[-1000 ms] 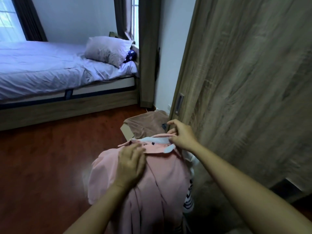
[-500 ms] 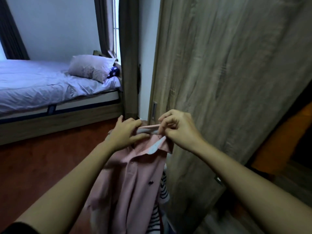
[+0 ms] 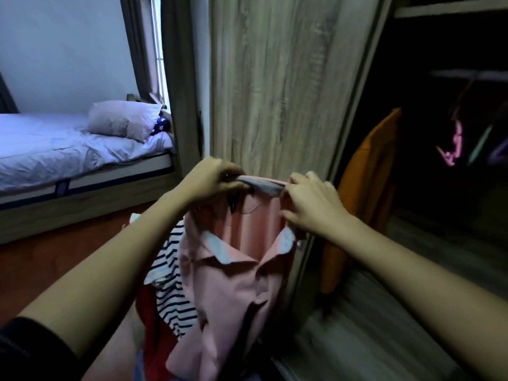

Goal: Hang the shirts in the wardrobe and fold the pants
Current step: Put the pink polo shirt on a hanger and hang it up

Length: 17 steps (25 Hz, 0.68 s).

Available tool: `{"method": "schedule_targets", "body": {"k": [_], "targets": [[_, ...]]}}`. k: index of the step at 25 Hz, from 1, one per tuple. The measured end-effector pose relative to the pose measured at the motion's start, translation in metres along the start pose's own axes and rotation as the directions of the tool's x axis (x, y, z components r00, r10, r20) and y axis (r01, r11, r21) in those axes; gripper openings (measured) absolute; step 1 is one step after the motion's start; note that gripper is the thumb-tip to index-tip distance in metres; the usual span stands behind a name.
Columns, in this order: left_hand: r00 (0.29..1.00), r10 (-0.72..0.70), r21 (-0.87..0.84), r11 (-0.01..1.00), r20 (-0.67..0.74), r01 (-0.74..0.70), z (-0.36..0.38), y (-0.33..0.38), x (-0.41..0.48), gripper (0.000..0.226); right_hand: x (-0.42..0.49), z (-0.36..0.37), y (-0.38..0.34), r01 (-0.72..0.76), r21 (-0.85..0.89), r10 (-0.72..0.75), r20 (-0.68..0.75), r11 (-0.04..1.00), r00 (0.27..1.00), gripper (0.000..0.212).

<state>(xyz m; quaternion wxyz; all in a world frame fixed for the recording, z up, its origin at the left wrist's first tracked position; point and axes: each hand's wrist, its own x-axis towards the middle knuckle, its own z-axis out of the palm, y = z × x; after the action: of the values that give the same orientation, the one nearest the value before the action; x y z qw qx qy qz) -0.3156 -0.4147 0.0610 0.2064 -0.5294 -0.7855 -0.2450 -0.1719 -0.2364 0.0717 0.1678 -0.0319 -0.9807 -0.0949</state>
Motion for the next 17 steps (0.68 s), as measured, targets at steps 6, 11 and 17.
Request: {"method": "schedule_targets", "body": {"k": [6, 11, 17], "targets": [[0.998, -0.039, 0.082, 0.996, -0.046, 0.043, 0.009, 0.045, 0.023, 0.033, -0.035, -0.049, 0.040, -0.049, -0.039, 0.046, -0.078, 0.998, 0.996, 0.029], [0.956, -0.209, -0.013, 0.976, 0.208, 0.216, 0.055, 0.060, -0.004, 0.037, -0.072, -0.094, 0.076, -0.290, -0.026, 0.287, -0.088, 0.957, 0.954, 0.027], [0.966, -0.058, -0.150, 0.984, 0.252, 0.098, 0.017, 0.088, 0.040, 0.041, -0.121, -0.083, 0.125, -0.420, -0.204, 0.460, 0.229, 0.884, 0.858, 0.032]]}}
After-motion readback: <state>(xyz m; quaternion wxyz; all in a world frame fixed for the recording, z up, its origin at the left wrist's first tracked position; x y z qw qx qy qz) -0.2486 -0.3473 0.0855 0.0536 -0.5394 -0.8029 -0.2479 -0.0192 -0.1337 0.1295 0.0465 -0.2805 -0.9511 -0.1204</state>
